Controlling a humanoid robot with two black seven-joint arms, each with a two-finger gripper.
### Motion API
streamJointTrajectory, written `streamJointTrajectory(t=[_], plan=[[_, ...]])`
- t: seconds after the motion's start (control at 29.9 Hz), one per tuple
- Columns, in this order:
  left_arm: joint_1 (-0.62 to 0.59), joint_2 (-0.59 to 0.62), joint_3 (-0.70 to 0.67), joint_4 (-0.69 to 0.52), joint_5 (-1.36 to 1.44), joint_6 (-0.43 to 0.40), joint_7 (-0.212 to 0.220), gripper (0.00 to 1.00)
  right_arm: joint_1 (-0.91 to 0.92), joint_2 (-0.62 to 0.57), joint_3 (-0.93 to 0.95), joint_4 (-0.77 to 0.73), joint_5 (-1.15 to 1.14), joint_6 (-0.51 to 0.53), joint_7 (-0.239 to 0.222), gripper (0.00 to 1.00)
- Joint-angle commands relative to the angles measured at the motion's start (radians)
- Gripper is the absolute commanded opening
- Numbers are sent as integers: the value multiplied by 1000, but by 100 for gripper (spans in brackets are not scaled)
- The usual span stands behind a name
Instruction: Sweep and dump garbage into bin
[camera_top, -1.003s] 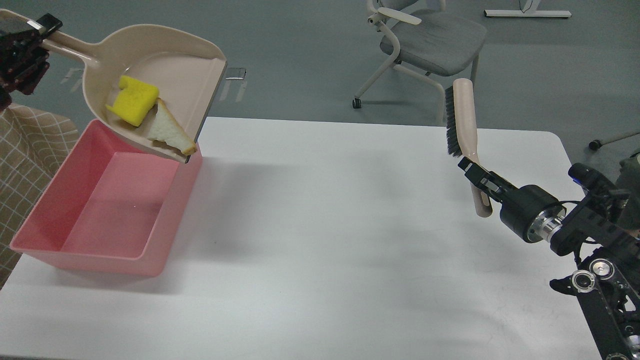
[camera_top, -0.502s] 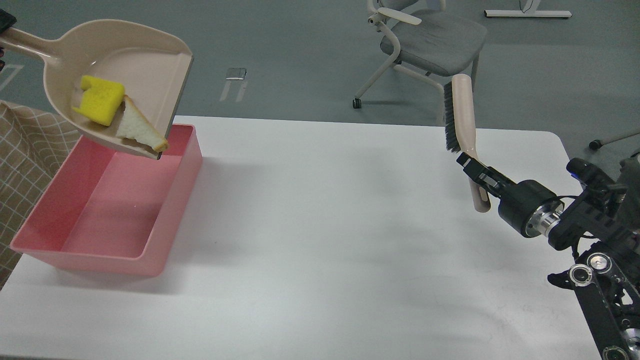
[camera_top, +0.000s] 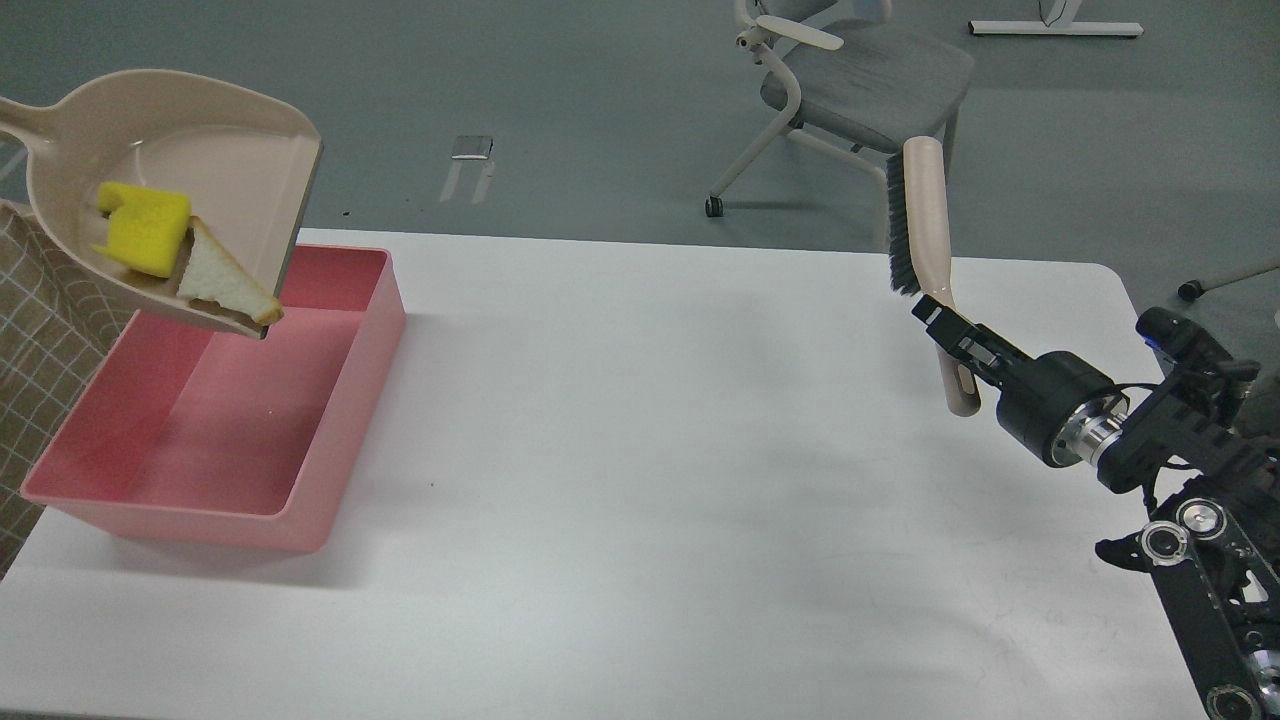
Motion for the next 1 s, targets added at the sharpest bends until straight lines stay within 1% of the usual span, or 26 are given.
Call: streamJointTrajectory(t=[0.0, 0.2, 0.47, 0.57, 0.7, 0.74, 0.8, 0.84, 0.97], plan=[[10, -3, 6, 1, 35, 0, 0, 0, 9, -1, 0, -24, 0, 0, 0, 24], [45, -3, 10, 1, 66, 0, 0, 0, 20, 0, -2, -33, 0, 0, 0, 24], [50, 6, 13, 32, 151, 0, 0, 0, 22, 2, 0, -33, 2, 0, 3, 24], [43, 13, 12, 43, 157, 25, 0, 0, 20, 2, 0, -31, 6, 0, 3, 24], [41, 58, 13, 84, 157, 53, 0, 0, 17, 2, 1, -24, 8, 0, 5, 24], [38, 60, 13, 98, 157, 79, 0, 0, 15, 2, 4, -22, 8, 0, 5, 24], [38, 63, 15, 109, 157, 104, 0, 0, 14, 3, 6, -21, 13, 0, 5, 24], [38, 67, 15, 109, 157, 125, 0, 0, 12, 3, 6, -19, 16, 0, 6, 25], [47, 81, 19, 100, 157, 142, 0, 0, 12, 3, 8, -21, 16, 0, 5, 25]])
